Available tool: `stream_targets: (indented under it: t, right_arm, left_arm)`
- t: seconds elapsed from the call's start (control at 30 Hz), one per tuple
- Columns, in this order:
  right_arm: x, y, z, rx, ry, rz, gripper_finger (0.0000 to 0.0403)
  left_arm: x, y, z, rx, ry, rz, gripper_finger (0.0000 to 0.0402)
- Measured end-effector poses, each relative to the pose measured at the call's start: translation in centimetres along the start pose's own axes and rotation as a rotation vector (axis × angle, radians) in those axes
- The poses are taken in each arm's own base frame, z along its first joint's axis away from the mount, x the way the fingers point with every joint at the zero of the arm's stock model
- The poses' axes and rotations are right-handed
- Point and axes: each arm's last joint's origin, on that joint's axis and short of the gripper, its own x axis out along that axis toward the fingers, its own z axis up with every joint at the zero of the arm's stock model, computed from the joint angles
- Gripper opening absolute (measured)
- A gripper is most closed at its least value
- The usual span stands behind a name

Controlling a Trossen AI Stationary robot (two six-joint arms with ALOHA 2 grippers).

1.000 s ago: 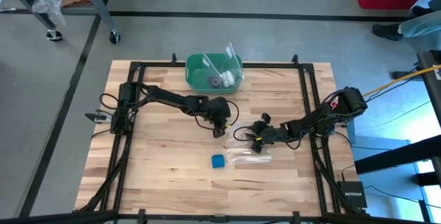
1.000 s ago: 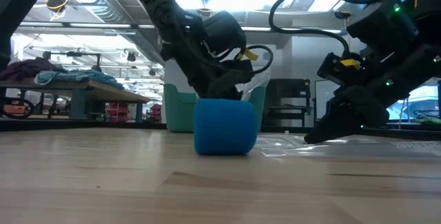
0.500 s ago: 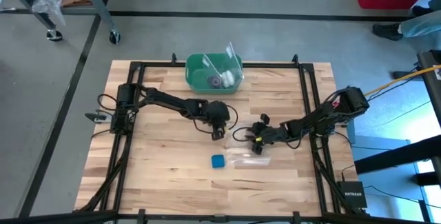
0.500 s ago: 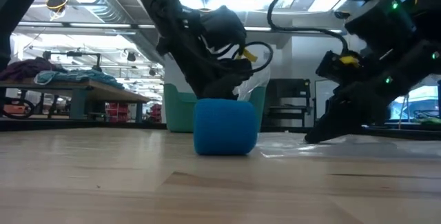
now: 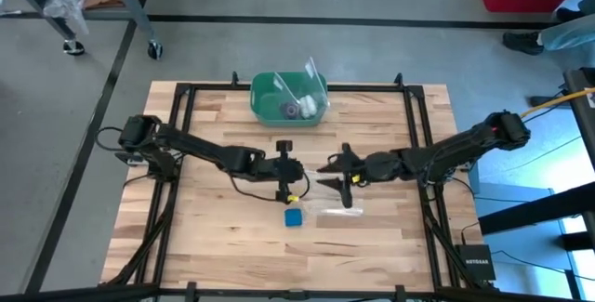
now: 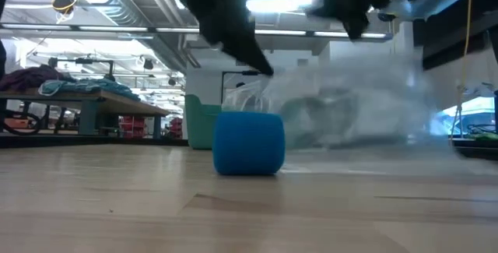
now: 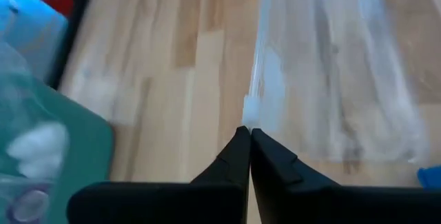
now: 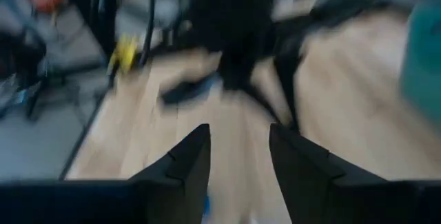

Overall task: Roll bandage
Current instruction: Open the transparent zip bag

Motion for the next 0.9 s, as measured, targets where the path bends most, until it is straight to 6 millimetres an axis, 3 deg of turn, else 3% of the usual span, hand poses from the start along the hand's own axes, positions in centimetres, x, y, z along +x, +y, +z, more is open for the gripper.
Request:
stream_targets:
  t: [0.17, 0.37, 0.53, 0.73, 0.9]
  right_arm:
    - [0.6, 0.9, 3.5, -0.124, -0.126, -0.101, 0.0154]
    - [2.6, 2.0, 6.2, -0.369, 0.199, -0.212, 0.0154]
    - [3.2, 2.7, 7.8, -0.362, 0.356, -0.229, 0.0154]
    - [4.5, 2.6, 5.3, -0.275, 0.451, -0.164, 0.0154]
    - [5.1, 2.4, 3.2, -0.218, 0.469, -0.159, 0.0154]
  left_arm:
    - [-1.3, -1.1, 0.4, 0.083, -0.025, 0.016, 0.0]
    - [-1.8, -1.1, 0.5, 0.18, -0.028, 0.014, 0.0001]
    - [-1.9, -0.8, 0.6, 0.108, -0.036, 0.018, 0.0001]
    - [-2.8, -0.5, 1.0, 0.075, -0.165, -0.048, 0.0001]
    - [-3.0, -0.4, 0.6, 0.092, -0.143, -0.05, 0.0001]
